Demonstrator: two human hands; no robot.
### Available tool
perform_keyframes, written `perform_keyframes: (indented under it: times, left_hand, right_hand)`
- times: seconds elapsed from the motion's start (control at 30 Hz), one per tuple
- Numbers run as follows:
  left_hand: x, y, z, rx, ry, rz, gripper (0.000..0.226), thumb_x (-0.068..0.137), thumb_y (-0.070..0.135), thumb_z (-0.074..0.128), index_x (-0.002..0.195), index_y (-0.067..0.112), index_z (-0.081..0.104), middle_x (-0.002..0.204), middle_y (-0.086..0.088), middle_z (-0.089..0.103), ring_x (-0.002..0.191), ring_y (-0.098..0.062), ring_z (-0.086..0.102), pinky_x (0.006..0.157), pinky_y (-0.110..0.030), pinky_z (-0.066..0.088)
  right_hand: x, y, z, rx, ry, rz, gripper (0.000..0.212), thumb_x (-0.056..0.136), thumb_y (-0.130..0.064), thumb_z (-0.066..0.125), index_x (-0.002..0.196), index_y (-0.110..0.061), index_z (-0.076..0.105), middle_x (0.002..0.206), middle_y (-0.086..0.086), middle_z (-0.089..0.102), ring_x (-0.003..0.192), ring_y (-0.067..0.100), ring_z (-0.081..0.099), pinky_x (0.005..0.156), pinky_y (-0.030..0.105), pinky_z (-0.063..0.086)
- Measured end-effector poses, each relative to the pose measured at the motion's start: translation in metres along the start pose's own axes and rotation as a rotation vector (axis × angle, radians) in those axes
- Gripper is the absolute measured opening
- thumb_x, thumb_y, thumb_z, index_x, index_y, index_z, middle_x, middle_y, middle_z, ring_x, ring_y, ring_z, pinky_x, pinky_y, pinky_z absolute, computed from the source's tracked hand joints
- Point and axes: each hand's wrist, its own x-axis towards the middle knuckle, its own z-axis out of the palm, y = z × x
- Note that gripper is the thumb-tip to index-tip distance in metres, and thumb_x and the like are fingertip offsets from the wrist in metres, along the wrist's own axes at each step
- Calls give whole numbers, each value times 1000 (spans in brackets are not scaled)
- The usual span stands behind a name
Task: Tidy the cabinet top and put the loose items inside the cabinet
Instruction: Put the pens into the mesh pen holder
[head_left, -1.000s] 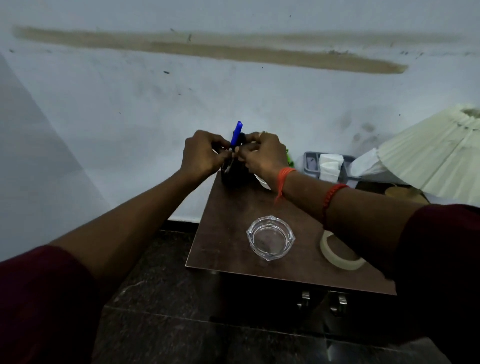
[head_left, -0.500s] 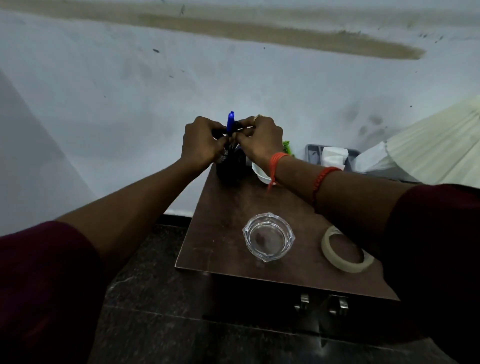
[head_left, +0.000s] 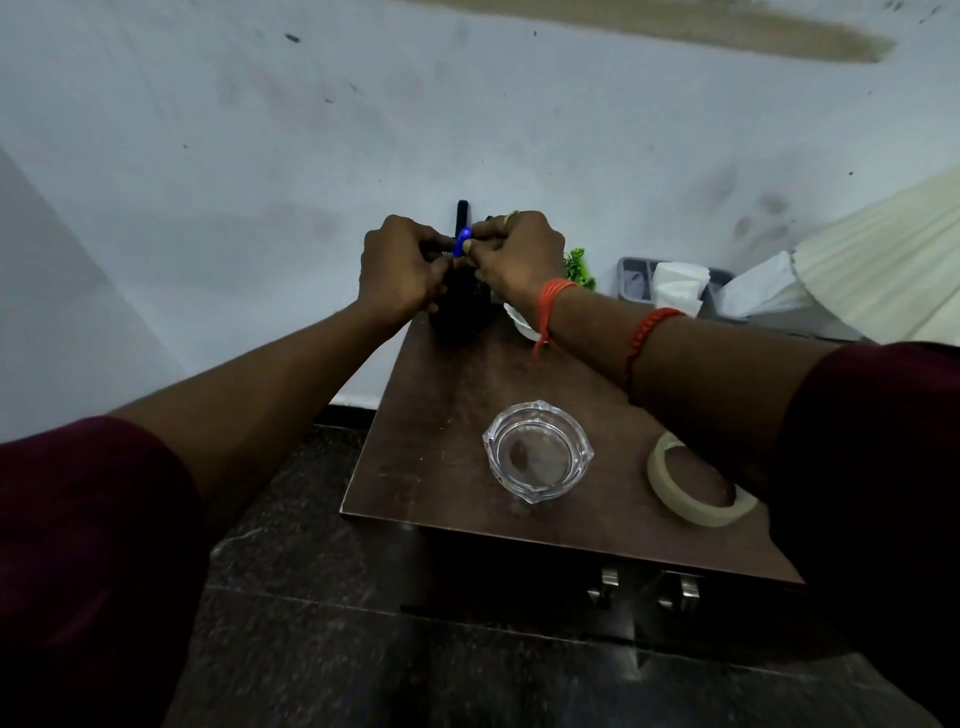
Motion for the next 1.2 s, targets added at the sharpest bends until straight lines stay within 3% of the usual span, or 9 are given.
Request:
perform_keyframes:
  times: [0.17,0.4,0.7,0.9,1.07,1.2]
  left_hand:
    - [-2,0,2,-37,15,-12,22,83,17,73,104,9,74,78,-12,74,58,-24,72,51,-40,61]
    - [-3,-3,0,-56,22,-30,20,83,11,71,102,6,74,76,-16,73,59,-27,72,51,-42,61]
    - [-16,-4,-6,-58,30,-66,18,83,10,72,100,7,73,73,-13,72,56,-27,71,54,-43,61]
    - [-54,5,0,-92,-9,-54,25,77,19,79,99,8,73,74,-6,72,43,-3,63,42,-22,53]
    - [-86,5,9,-115,-23,-69,21,83,21,74,101,11,74,71,-5,72,47,-5,65,48,-23,56]
    - [-112,3,15,-141,-53,-92,21,84,22,73,103,12,75,77,-9,74,61,-15,69,66,-35,62]
  right_hand:
    - [-2,2,-2,38,-2,13,14,83,-11,71,96,-11,75,78,3,75,86,17,73,91,34,57]
    - [-2,7,-6,90,2,25,16,82,-9,71,98,-10,75,90,11,76,90,20,73,91,36,57]
    - [-14,16,-19,145,-33,40,14,83,-8,68,96,-10,75,82,13,76,81,23,74,84,40,60]
    - [-43,29,-36,163,-69,83,16,85,-12,70,100,-11,74,89,11,77,84,21,75,85,40,60]
    - [-78,38,-60,213,-68,109,17,90,-12,66,104,-5,72,92,14,75,89,22,74,85,40,60]
    - [-101,47,-82,249,-53,145,15,91,-12,64,102,-6,72,92,14,75,90,23,74,86,40,59]
